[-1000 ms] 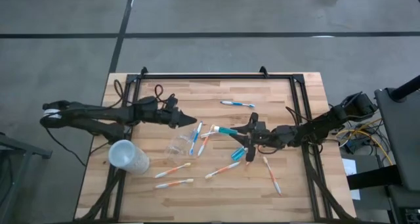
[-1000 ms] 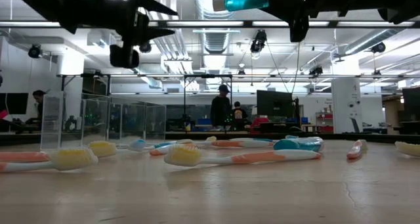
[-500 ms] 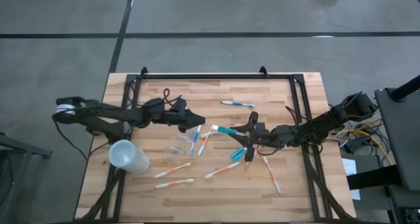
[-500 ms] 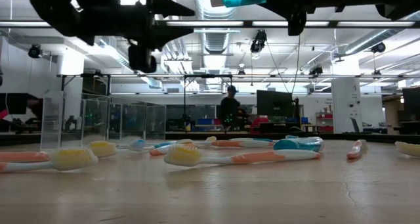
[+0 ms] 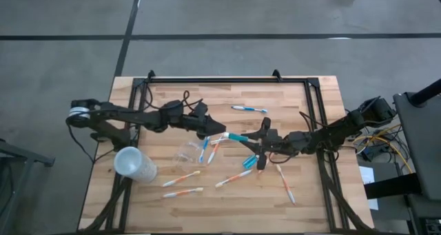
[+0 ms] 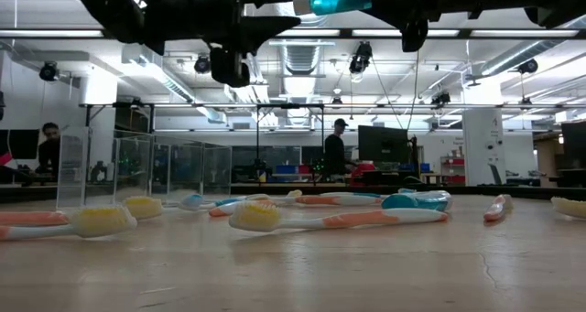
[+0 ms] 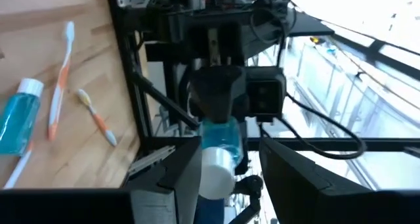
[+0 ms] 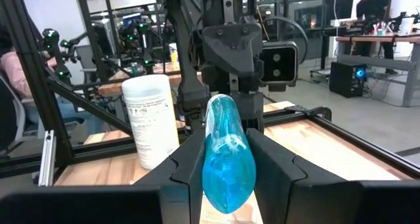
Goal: Pick & Place toothbrushing station
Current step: Put the left mouthwash bottle into the transparent organizer
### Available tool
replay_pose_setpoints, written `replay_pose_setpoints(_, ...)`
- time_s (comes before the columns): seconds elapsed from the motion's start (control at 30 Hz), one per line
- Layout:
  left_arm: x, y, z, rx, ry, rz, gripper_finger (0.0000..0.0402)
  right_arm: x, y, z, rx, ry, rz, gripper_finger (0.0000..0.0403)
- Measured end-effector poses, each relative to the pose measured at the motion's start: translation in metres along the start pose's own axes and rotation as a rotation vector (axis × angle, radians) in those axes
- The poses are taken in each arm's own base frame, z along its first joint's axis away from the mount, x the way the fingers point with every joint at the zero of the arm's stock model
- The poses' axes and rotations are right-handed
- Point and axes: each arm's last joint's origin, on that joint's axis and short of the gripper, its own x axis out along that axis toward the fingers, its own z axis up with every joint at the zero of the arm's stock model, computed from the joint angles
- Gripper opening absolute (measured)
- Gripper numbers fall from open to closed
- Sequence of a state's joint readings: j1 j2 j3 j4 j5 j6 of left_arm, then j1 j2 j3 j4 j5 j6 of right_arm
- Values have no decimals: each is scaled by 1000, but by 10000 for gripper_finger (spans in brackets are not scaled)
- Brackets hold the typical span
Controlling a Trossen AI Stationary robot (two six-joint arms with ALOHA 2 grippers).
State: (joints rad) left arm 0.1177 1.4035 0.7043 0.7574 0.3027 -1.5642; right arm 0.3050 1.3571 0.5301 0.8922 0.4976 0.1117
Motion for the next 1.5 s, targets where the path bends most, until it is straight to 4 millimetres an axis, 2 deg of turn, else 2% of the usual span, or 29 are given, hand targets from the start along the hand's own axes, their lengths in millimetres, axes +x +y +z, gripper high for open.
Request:
replay_pose_setpoints(0.27,9,7,-5,-15,26,27,158,0,0,0,0,1,0,93)
replay_pose_setpoints(0.7,10,6,-11,-16,59,22,159,0,-2,0,-3,-1,-54,93)
replay_pose_setpoints(1.5,10,6,-12,-9,57,24,159,0,0,-2,9,19,-1,93)
